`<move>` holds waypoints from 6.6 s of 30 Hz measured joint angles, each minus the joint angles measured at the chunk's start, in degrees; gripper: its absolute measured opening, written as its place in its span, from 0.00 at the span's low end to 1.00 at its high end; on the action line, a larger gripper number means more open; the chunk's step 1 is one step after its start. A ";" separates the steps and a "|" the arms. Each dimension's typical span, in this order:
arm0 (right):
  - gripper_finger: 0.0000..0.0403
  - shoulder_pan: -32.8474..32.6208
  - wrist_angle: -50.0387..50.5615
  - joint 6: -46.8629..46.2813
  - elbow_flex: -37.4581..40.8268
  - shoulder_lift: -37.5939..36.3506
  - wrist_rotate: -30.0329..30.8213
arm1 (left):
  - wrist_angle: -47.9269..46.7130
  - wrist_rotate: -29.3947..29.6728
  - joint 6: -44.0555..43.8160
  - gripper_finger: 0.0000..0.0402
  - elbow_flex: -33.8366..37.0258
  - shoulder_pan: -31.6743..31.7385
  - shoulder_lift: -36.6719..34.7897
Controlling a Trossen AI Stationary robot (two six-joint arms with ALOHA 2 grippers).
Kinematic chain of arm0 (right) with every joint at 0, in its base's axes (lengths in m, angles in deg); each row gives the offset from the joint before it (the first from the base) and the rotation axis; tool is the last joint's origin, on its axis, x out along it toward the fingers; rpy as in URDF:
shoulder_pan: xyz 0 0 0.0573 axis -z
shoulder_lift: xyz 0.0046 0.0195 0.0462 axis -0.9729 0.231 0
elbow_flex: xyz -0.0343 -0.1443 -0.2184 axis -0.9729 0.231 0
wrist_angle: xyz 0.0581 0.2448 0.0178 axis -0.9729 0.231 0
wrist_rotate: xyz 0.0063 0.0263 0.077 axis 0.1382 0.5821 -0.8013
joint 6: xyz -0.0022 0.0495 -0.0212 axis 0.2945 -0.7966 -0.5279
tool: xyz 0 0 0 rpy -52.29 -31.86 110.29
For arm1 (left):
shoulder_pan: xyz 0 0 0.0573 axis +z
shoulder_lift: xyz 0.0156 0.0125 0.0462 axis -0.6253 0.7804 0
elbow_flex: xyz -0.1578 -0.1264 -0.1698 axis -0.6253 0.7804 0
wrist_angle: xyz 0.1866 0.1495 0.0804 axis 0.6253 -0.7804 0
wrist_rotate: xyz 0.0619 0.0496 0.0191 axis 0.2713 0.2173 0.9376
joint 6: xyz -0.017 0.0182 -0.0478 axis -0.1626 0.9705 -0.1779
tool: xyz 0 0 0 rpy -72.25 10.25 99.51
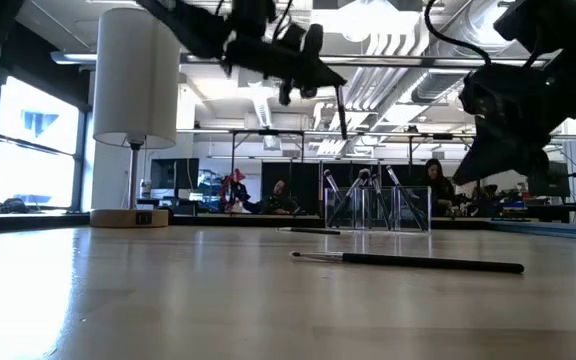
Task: Pick & Place Makeup Brushes
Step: Put the black makeup brush into the transparent organizer
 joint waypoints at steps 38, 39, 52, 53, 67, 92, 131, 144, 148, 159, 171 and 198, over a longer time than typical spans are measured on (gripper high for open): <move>0.00 0.79 -4.11 -8.41 -0.02 -1.57 10.97 | 16.45 1.10 3.34 0.05 -5.97 0.67 20.19; 0.00 0.79 -4.11 -8.11 -0.02 -1.57 10.93 | 16.47 1.10 3.34 0.05 -5.97 0.67 20.19; 0.00 0.76 -4.09 -7.05 -0.02 -1.57 7.98 | 16.62 1.63 3.34 0.06 -5.97 0.67 20.19; 0.00 0.76 -4.09 -7.04 -0.02 -1.57 7.77 | 16.64 1.63 3.34 0.06 -5.97 0.67 20.19; 0.00 0.76 -4.09 -4.32 -0.04 -1.57 5.46 | 14.93 0.99 2.88 0.38 -5.93 -0.39 20.17; 0.00 0.76 -4.09 8.36 -0.04 -1.55 3.99 | -46.74 7.61 -1.53 0.01 -2.65 -8.78 -5.31; 0.00 27.72 34.27 33.19 -82.84 62.95 -12.67 | -34.25 17.56 -10.72 0.00 60.77 -23.22 -76.46; 0.01 34.48 46.07 32.61 -104.12 82.01 -22.35 | -38.01 14.81 -11.02 0.00 60.76 -23.22 -76.44; 0.07 35.24 47.59 32.41 -105.19 83.97 -23.57 | -38.05 14.81 -11.02 0.00 60.76 -23.22 -76.44; 0.26 37.61 46.51 31.47 -100.22 84.08 -28.66 | -39.01 15.64 -10.87 0.00 60.76 -23.19 -76.42; 0.21 35.38 45.08 39.46 -99.21 83.96 -22.35 | -39.06 16.08 -12.13 0.00 60.74 -23.19 -76.40; 0.21 34.23 47.08 63.96 -92.54 78.86 -24.85 | -38.90 16.03 -20.06 0.00 60.67 -23.19 -76.42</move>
